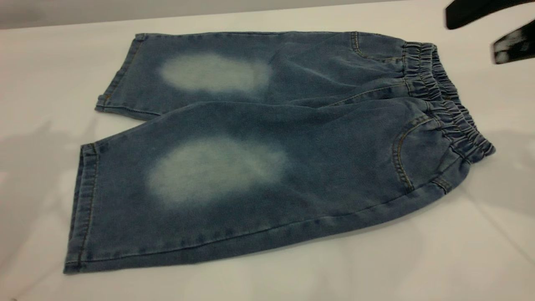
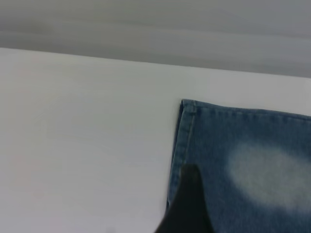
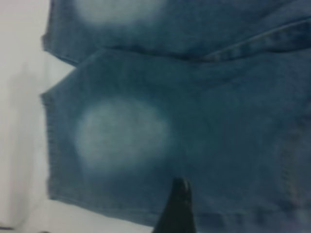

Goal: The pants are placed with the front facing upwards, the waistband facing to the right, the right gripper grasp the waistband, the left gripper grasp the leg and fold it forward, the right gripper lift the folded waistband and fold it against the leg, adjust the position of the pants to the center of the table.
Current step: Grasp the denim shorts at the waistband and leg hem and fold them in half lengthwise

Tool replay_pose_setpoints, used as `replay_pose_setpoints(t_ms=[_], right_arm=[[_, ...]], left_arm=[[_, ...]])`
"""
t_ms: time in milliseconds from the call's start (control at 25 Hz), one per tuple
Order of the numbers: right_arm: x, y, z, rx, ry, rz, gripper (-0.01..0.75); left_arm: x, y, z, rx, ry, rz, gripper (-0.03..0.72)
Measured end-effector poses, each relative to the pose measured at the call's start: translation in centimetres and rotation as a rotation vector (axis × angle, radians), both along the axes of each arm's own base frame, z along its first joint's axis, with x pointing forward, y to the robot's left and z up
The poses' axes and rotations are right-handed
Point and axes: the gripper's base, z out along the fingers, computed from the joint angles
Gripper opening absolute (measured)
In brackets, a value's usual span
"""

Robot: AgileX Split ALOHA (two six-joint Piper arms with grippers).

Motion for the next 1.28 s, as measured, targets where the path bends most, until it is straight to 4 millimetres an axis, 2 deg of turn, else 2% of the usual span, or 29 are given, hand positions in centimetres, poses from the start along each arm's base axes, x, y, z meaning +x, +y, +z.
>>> replay_pose_setpoints(t_ms=[320,520,760,880,960,1280], right_arm=[[2.8,0.3,-1.5,0.031,0.043,0.094,0.565],[3.1,-1.3,-1.9,0.077,0.071,0.073,0.565],[3.2,-5.6,-2.2,0.069,0.076,-0.062,0.565],[3.0,-7.4,-3.3,0.074,0.104,-0.121,0.565],[3.2,-8.0,-4.3,0.085,0.128,-0.143,0.565],[3.4,-7.7,-9.0,0.151,0.226,-0.110,0.565]], left_arm=[[0.0,0.0,0.0,0.004,0.006,-0.003,0.548],[0.0,0.0,-0.1,0.012,0.008,-0.008,0.548],[0.0,0.0,0.0,0.013,0.014,-0.010,0.548],[0.0,0.0,0.0,0.012,0.014,-0.010,0.548],[0.0,0.0,0.0,0.012,0.014,-0.010,0.548],[0.0,0.0,0.0,0.012,0.013,-0.010,0.548]])
